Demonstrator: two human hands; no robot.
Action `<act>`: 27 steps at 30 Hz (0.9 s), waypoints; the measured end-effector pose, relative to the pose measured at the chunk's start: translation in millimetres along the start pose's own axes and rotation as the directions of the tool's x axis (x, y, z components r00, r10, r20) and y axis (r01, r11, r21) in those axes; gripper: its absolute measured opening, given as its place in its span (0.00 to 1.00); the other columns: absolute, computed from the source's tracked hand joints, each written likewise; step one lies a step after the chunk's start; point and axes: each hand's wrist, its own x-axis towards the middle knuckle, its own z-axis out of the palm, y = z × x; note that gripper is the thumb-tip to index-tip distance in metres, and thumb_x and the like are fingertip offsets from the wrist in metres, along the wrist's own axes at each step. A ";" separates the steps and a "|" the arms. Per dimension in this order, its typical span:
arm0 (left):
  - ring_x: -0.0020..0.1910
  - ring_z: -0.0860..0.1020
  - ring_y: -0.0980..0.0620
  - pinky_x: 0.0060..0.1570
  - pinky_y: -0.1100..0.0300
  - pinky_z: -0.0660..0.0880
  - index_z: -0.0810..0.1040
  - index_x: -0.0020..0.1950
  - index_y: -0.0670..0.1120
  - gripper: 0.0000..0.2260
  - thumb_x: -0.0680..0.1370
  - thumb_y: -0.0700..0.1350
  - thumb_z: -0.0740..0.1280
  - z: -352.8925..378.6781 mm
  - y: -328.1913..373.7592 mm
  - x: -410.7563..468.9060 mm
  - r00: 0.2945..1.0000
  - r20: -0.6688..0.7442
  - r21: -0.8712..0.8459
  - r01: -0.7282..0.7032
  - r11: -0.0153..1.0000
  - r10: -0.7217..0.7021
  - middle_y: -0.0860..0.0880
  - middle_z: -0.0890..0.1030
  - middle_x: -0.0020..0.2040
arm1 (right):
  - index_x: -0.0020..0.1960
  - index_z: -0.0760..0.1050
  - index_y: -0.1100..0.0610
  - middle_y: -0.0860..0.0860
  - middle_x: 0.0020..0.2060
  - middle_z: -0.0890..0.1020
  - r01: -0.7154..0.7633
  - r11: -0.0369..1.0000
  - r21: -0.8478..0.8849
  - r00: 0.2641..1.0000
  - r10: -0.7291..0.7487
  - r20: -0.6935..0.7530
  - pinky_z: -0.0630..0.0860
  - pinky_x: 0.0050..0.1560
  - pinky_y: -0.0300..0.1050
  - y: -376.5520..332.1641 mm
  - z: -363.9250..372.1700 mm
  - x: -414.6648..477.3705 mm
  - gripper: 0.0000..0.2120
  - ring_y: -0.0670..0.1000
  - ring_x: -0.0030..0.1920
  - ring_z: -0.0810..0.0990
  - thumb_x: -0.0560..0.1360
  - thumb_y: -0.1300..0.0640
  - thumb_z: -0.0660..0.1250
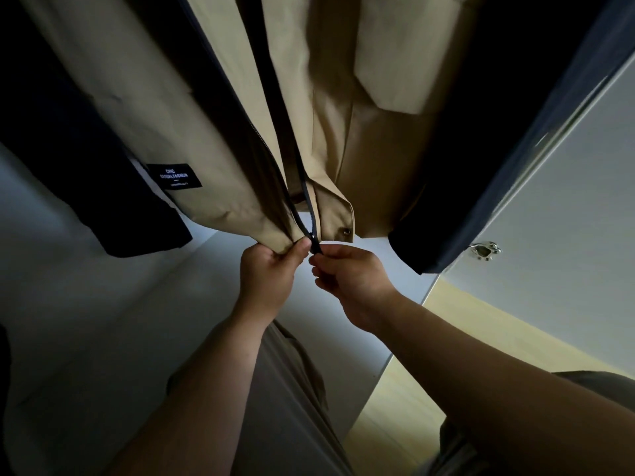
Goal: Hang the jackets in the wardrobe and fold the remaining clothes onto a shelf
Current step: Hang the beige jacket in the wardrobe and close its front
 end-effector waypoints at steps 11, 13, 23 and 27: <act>0.44 0.85 0.54 0.48 0.47 0.81 0.87 0.48 0.46 0.15 0.76 0.56 0.69 -0.7 0.6 -0.3 0.999 0.034 0.005 -0.024 1.000 0.024 0.53 0.87 0.40 | 0.51 0.83 0.57 0.52 0.41 0.84 0.152 0.938 -0.312 0.984 -0.113 0.139 0.81 0.48 0.49 0.7 -3.1 1.7 0.17 0.50 0.41 0.82 0.82 0.45 0.63; 0.45 0.85 0.52 0.49 0.45 0.81 0.87 0.49 0.43 0.17 0.76 0.56 0.69 -0.6 0.1 -0.5 0.999 0.044 0.004 -0.033 0.999 0.033 0.51 0.87 0.41 | 0.49 0.81 0.54 0.50 0.39 0.83 0.195 0.876 -0.442 0.979 -0.150 0.135 0.82 0.48 0.49 3.0 -1.9 1.7 0.16 0.48 0.39 0.81 0.83 0.45 0.60; 0.40 0.82 0.58 0.41 0.60 0.75 0.83 0.41 0.48 0.11 0.79 0.52 0.70 -2.6 -0.5 0.5 0.999 -0.015 0.091 -0.044 0.995 0.045 0.54 0.84 0.35 | 0.48 0.83 0.57 0.51 0.38 0.84 0.188 0.928 -0.322 0.977 -0.144 0.156 0.80 0.46 0.46 4.2 -4.8 3.3 0.09 0.49 0.39 0.80 0.82 0.58 0.65; 0.38 0.79 0.65 0.37 0.75 0.67 0.83 0.42 0.45 0.08 0.79 0.46 0.71 -3.3 1.0 0.4 0.992 -0.014 0.209 -0.123 0.970 0.129 0.60 0.79 0.34 | 0.46 0.83 0.55 0.51 0.37 0.84 0.201 0.913 -0.354 0.979 -0.178 0.096 0.81 0.48 0.50 3.7 -2.9 3.5 0.08 0.50 0.38 0.80 0.81 0.56 0.67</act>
